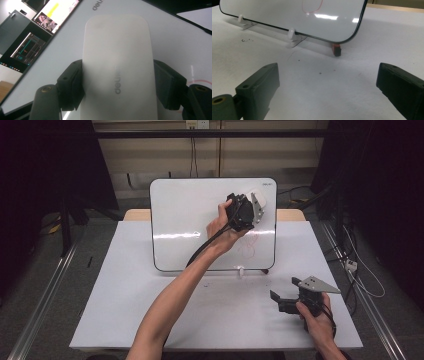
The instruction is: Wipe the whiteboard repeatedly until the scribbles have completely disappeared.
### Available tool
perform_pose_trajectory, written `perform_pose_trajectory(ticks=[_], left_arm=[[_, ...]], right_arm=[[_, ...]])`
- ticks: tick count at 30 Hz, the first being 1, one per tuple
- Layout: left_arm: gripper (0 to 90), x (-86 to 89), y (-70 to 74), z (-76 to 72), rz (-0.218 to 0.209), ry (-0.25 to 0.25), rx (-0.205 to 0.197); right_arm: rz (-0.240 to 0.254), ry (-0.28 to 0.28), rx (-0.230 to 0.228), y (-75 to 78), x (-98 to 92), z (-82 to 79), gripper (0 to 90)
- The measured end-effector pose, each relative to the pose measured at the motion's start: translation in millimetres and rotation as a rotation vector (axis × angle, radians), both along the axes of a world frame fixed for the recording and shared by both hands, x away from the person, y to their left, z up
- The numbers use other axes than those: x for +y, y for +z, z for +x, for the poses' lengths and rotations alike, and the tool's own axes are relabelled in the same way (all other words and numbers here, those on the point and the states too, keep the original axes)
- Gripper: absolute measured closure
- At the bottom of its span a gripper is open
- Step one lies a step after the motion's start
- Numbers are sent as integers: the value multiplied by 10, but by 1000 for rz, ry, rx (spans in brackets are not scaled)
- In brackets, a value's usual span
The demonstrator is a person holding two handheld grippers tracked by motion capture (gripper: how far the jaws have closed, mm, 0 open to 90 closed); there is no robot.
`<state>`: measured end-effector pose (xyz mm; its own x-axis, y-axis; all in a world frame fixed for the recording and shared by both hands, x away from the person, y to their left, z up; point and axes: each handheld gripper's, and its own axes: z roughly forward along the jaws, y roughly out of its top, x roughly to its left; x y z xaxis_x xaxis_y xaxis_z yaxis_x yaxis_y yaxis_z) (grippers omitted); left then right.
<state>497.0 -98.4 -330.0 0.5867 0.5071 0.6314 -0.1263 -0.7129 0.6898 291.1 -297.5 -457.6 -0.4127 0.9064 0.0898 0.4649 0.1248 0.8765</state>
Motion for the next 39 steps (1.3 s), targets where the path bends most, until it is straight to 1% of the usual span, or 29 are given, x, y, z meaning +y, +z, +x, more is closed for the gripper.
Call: perform_pose_trajectory(ticks=[3,5,9,10,11,12,14,16,18,20,21,22,26,28,29,33,34,35,38,39], left_arm=[[311,-26,-44,-47,17,7,-33],[311,-24,-65,-67,13,7,-29],[311,-6,-176,-145,32,-14,-33],[311,-6,-195,-167,44,-16,-33],[312,-10,-220,-184,41,-21,-33],[312,-12,-237,-199,50,-25,-36],[311,-7,-252,-216,52,-31,-38],[312,-5,-264,-229,52,-31,-31],[312,-9,-311,-260,66,-39,-29],[311,-1,-369,-307,65,-52,-32],[312,6,-392,-332,73,-55,-33],[311,7,-427,-356,63,-59,-30],[311,13,-553,-490,92,-73,-36],[312,28,-611,-532,94,-87,-43],[312,32,-617,-532,81,-90,-42],[311,38,-577,-486,86,-100,-17],[311,38,-556,-477,104,-102,-22],[311,37,-533,-463,106,-100,-23],[311,34,-449,-386,91,-84,-19],[311,29,-419,-364,94,-80,-20]], right_arm=[[-1,4,-3,3,2,-5,46],[-1,3,-2,2,5,-3,47],[-4,4,-3,4,11,-5,46],[-4,3,-2,3,12,-4,46],[-3,2,-1,2,15,0,46],[-2,2,0,2,17,3,47],[-1,5,-3,4,24,4,47],[-3,7,-3,5,30,2,46],[-3,7,-2,5,30,4,46],[-3,6,-4,3,26,6,47],[-2,5,-5,4,25,4,47],[-2,6,-4,4,24,3,47],[-1,5,-2,6,30,1,47],[-7,7,-4,5,34,3,47],[-7,8,-5,5,35,4,47],[-8,4,-4,5,32,3,47],[-5,4,-2,4,30,3,47],[-7,6,-4,2,26,6,47],[-4,4,0,-1,22,10,47],[-4,3,1,-1,23,11,47]])
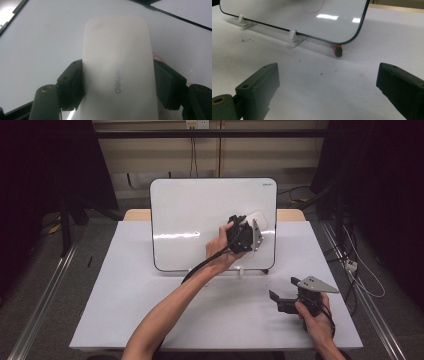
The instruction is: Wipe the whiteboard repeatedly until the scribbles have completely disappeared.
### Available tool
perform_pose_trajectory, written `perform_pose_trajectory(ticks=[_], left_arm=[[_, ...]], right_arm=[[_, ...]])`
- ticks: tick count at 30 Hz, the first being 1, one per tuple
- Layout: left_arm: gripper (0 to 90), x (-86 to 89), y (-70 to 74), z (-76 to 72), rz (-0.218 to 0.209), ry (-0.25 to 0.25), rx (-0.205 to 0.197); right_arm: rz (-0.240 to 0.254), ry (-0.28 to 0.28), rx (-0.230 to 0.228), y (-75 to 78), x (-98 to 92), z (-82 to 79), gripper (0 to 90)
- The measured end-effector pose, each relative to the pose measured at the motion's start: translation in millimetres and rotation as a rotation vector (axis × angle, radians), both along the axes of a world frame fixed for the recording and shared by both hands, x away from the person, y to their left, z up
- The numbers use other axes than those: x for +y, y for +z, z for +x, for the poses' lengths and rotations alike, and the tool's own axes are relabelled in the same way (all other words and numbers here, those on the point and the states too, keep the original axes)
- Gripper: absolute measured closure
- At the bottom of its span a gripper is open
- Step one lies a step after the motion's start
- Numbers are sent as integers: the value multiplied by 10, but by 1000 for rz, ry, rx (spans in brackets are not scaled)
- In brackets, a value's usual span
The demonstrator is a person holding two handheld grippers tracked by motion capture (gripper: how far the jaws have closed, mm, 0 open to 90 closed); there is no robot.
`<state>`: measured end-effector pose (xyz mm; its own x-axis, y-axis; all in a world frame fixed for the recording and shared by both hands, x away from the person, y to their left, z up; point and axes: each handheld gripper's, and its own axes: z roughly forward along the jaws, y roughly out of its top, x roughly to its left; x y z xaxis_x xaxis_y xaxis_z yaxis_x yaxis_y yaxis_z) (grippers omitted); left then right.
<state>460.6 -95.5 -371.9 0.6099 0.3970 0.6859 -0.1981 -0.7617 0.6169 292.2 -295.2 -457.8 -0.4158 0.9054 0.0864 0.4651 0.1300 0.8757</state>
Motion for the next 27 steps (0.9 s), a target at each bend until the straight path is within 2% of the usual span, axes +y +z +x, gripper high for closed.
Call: perform_pose_trajectory(ticks=[5,6,7,9,11,12,13,18,27], left_arm=[[311,25,153,122,-19,24,-7],[311,33,163,141,-42,28,-3],[311,37,161,146,-45,28,0],[311,16,142,111,-14,34,-27],[312,15,132,93,-19,38,-24],[312,22,119,90,-13,36,-24],[312,18,89,85,-29,31,-19],[312,-25,-23,-25,13,4,-27],[311,-43,-271,-253,54,-47,-32]], right_arm=[[-1,0,-2,-2,-5,1,46],[0,-2,-1,-1,-7,0,46],[1,-2,-2,-1,-9,1,47],[2,-1,-2,-2,-10,2,47],[1,-1,-1,-3,-10,2,46],[0,-3,-1,-2,-8,1,47],[0,-2,-1,0,-7,-2,47],[4,-2,-1,4,-2,-7,47],[2,1,-1,2,0,-1,46]])
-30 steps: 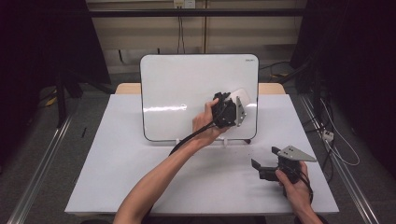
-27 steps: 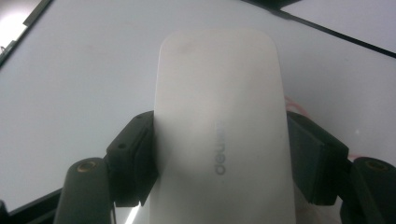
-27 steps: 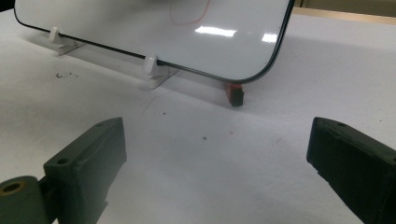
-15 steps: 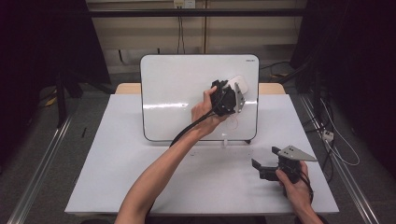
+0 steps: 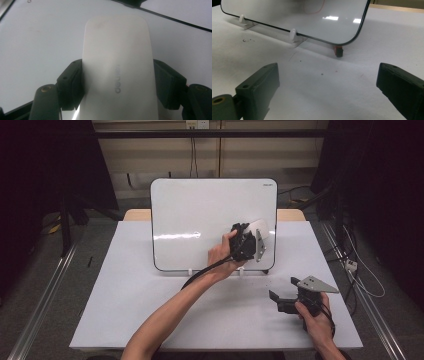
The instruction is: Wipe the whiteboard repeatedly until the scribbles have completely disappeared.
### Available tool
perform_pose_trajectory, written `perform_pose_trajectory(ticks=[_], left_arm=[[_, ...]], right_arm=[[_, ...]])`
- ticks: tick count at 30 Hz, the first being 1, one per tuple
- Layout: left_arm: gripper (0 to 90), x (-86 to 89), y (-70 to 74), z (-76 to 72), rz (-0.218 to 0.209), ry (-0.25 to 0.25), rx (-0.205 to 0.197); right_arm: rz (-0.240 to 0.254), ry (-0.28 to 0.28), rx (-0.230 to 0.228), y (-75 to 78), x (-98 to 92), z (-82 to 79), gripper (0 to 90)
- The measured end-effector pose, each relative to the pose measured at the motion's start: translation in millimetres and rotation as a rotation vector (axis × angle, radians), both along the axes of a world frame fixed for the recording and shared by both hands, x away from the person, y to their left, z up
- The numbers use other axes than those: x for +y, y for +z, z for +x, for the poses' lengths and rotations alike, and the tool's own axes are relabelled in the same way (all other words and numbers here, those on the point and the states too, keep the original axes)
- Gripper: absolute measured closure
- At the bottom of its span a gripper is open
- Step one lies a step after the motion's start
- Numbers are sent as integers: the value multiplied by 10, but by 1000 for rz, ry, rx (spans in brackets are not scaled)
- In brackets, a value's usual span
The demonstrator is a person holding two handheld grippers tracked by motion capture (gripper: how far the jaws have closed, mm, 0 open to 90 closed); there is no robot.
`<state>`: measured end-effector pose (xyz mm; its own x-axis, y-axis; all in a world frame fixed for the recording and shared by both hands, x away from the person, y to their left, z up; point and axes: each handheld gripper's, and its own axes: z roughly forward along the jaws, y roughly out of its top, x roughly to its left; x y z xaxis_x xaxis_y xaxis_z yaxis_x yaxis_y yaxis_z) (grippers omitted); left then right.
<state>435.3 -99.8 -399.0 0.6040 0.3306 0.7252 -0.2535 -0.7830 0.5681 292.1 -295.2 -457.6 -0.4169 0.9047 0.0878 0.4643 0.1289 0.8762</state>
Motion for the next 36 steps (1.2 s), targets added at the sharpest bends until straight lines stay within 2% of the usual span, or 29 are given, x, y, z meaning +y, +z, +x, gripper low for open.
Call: perform_pose_trajectory(ticks=[2,4,6,7,10,17,18,20,23,31,36], left_arm=[[311,13,-19,-18,3,-7,-4],[311,24,-5,2,-4,-13,14],[311,44,21,20,6,-22,18],[311,56,35,30,-9,-16,24],[311,87,93,87,-4,-8,20],[311,244,294,281,-74,48,25],[311,246,282,277,-86,47,27],[311,227,258,244,-67,60,-1],[311,220,218,217,-72,63,5],[311,122,-23,-8,-12,10,2],[311,103,-184,-152,5,-14,-1]], right_arm=[[0,0,-1,0,1,0,46],[0,2,-1,2,4,-1,46],[0,2,-3,3,1,-5,46],[1,0,-2,3,1,-7,46],[0,-1,-2,0,-12,-7,46],[0,-2,-2,0,-12,-8,46],[2,-3,-1,1,-10,-7,46],[0,-2,0,2,-7,-9,46],[1,-1,1,2,-3,-10,46],[-3,4,-2,5,18,2,46],[-4,6,-3,4,26,4,46]])
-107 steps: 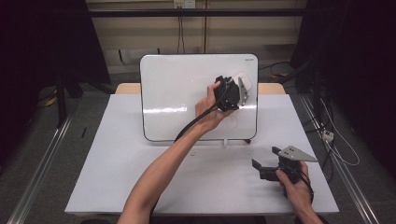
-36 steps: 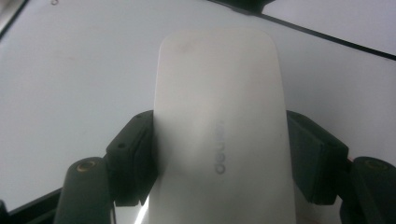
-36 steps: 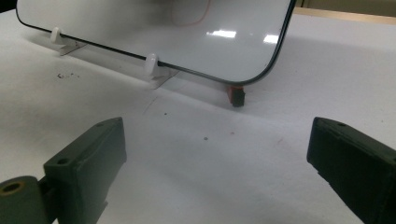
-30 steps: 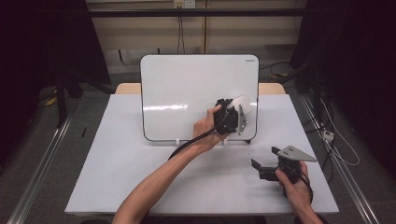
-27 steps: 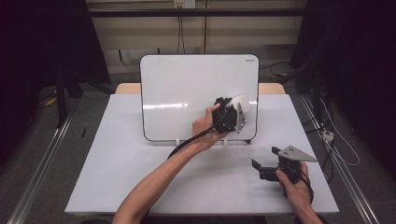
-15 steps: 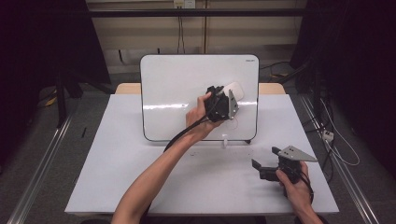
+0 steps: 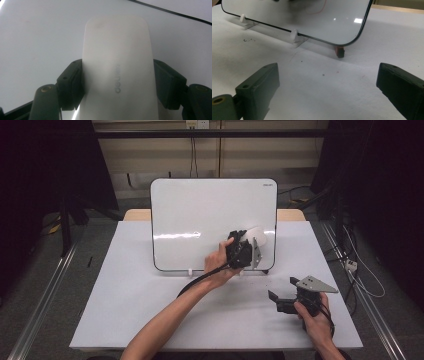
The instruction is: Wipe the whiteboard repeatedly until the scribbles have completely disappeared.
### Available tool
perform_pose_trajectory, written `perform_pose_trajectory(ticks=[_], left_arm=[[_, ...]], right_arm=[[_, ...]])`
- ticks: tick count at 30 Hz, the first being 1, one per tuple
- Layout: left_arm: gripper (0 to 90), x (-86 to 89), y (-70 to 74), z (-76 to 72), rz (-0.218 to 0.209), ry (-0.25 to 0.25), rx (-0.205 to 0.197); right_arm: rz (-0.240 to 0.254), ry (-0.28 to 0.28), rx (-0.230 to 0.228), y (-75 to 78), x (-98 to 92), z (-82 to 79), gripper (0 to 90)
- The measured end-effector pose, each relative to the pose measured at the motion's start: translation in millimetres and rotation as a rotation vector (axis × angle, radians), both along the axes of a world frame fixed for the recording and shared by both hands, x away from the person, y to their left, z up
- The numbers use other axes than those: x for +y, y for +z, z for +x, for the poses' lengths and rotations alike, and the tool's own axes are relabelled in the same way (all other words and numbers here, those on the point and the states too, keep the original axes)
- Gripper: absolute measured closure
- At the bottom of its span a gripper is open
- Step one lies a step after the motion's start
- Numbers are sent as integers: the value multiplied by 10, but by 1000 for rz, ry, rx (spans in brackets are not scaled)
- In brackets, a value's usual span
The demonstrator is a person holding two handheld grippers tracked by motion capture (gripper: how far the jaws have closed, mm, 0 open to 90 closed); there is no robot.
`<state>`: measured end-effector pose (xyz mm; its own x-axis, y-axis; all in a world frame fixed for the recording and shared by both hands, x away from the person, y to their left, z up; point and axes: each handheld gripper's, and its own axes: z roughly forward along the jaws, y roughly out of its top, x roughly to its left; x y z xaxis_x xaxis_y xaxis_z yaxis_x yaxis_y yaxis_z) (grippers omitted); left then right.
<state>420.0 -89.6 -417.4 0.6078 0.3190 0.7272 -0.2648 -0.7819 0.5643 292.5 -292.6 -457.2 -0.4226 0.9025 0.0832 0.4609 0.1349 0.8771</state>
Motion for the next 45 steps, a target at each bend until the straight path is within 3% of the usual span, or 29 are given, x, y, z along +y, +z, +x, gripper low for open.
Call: perform_pose_trajectory(ticks=[3,9,18,21,30,34,40,45], left_arm=[[311,26,-72,-68,11,-10,-2],[311,56,-23,-24,18,-9,12],[311,163,286,253,-65,70,46],[311,143,252,223,-52,77,15],[311,35,31,22,1,18,18],[311,-11,-74,-84,61,-28,10],[311,83,-169,-175,106,-55,12],[311,256,-182,-178,87,-32,26]], right_arm=[[-1,-1,-1,0,-7,-4,46],[1,-3,-2,5,-15,-17,46],[-1,-5,1,1,-16,-8,46],[-3,-1,-1,0,-9,-6,46],[-5,2,2,-1,6,6,47],[-5,5,2,-1,16,9,47],[-3,0,4,-8,-2,9,47],[-4,-1,6,-11,3,10,47]])
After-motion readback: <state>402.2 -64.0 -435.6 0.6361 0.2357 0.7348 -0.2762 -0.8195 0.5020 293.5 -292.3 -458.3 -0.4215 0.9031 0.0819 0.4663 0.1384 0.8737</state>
